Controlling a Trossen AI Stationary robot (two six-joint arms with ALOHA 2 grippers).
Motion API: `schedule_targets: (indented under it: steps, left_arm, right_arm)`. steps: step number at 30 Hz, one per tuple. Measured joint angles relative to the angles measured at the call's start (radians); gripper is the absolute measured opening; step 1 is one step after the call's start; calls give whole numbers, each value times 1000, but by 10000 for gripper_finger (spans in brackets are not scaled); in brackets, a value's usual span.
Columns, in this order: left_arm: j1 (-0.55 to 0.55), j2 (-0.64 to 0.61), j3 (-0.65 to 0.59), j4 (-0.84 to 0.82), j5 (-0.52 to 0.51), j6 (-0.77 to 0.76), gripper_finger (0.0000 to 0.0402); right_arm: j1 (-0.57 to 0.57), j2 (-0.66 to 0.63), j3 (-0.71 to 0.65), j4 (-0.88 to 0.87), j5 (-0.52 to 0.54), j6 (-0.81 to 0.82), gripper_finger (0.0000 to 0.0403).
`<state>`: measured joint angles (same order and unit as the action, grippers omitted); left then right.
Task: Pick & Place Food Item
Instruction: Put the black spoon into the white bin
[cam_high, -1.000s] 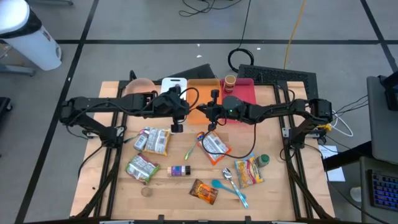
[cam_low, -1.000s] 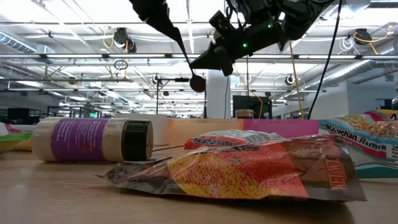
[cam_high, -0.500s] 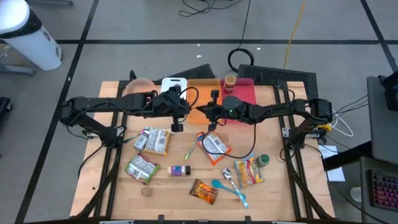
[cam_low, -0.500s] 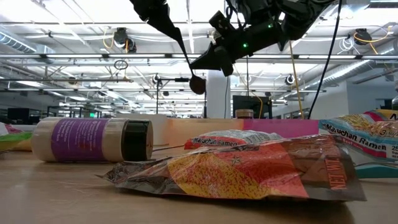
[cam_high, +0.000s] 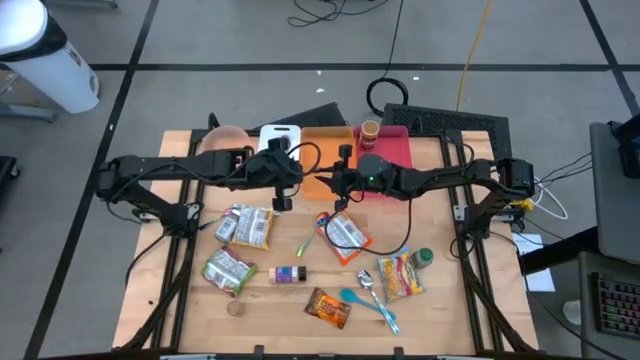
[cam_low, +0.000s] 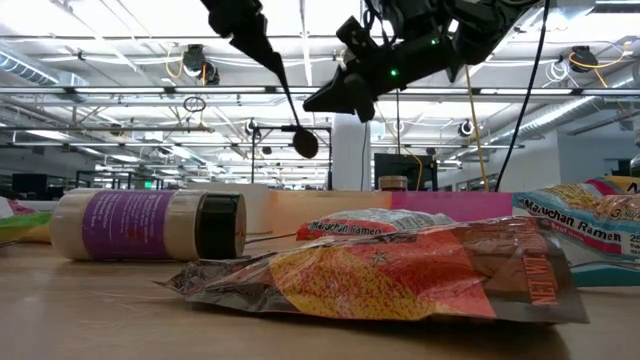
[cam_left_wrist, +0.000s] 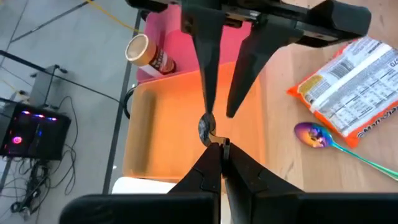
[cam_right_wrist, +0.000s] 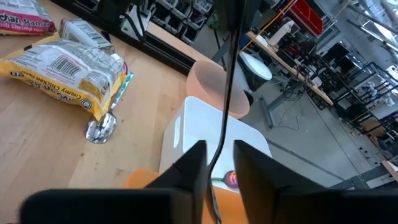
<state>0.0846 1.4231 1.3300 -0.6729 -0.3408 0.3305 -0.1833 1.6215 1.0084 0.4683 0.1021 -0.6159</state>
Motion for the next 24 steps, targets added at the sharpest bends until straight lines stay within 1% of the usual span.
schedule_targets:
  steps: [2, 4, 9, 11, 14, 18, 24]
  left_arm:
    - [0, 0, 0, -8, -6, 4, 4]
    - [0, 0, 0, -26, -37, 5, 4]
    - [2, 0, 0, -105, -204, -12, 4]
    - [10, 0, 0, -133, -244, -27, 4]
    - [40, 0, -6, -146, -261, -46, 4]
    - [94, 0, -52, -143, -273, -52, 4]
    - [166, 0, -149, -60, -268, -20, 4]
  right_arm:
    - [0, 0, 0, 10, 0, 0, 105]
    - [0, 0, 0, 18, 0, 0, 130]
    - [0, 0, 0, 32, 1, 1, 182]
    - [0, 0, 0, 36, 1, 2, 198]
    - [0, 0, 0, 37, 1, 2, 217]
    - [0, 0, 0, 37, 1, 19, 238]
    - [0, 0, 0, 28, 1, 29, 255]
